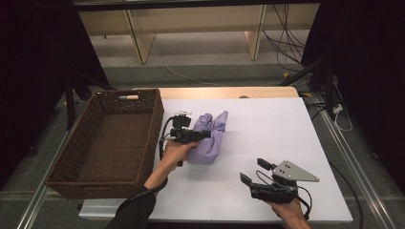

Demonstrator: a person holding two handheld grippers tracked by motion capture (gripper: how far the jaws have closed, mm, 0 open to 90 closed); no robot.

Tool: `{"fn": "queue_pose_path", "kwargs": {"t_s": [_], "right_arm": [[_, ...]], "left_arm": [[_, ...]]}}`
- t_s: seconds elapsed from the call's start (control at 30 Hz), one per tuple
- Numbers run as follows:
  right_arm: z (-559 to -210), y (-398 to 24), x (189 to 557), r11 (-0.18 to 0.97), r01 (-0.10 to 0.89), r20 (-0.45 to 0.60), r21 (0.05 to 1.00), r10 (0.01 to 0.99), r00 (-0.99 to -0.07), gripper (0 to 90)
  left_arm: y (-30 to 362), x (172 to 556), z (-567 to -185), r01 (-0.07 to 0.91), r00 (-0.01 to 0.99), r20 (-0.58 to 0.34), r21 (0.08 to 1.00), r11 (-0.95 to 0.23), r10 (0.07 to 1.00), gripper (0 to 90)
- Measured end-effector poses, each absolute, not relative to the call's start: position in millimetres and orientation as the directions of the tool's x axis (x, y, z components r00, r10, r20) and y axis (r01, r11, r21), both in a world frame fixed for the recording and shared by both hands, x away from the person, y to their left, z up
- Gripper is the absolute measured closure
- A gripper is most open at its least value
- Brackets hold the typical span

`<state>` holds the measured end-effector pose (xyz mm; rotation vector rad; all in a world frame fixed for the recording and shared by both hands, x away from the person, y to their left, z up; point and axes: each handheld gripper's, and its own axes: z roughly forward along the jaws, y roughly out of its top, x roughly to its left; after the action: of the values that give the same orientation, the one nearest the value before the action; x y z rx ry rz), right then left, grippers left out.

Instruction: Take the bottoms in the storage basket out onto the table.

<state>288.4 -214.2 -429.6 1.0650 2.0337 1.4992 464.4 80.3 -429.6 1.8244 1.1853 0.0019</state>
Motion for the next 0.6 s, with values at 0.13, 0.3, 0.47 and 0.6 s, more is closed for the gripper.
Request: {"fn": "queue_pose_path", "kwargs": {"t_s": [0.13,0.3,0.47,0.6], "right_arm": [[-429,-214,288,0.134,0.341,0.121,0.93,0.766,-0.631,22.2],[-429,-214,288,0.135,0.34,0.119,0.931,0.766,-0.632,22.2],[-430,-214,288,0.134,0.341,0.121,0.931,0.767,-0.631,22.2],[-430,-214,288,0.134,0.341,0.122,0.931,0.765,-0.633,22.2]], "left_arm": [[77,463,-432,0.716,0.54,-0.442,0.688,-0.116,0.716,62.6],[73,462,-435,0.723,0.542,-0.446,0.679,-0.126,0.712,61.6],[70,461,-437,0.725,0.551,-0.443,0.674,-0.142,0.707,60.4],[66,460,-438,0.726,0.556,-0.444,0.671,-0.151,0.702,58.8]]}}
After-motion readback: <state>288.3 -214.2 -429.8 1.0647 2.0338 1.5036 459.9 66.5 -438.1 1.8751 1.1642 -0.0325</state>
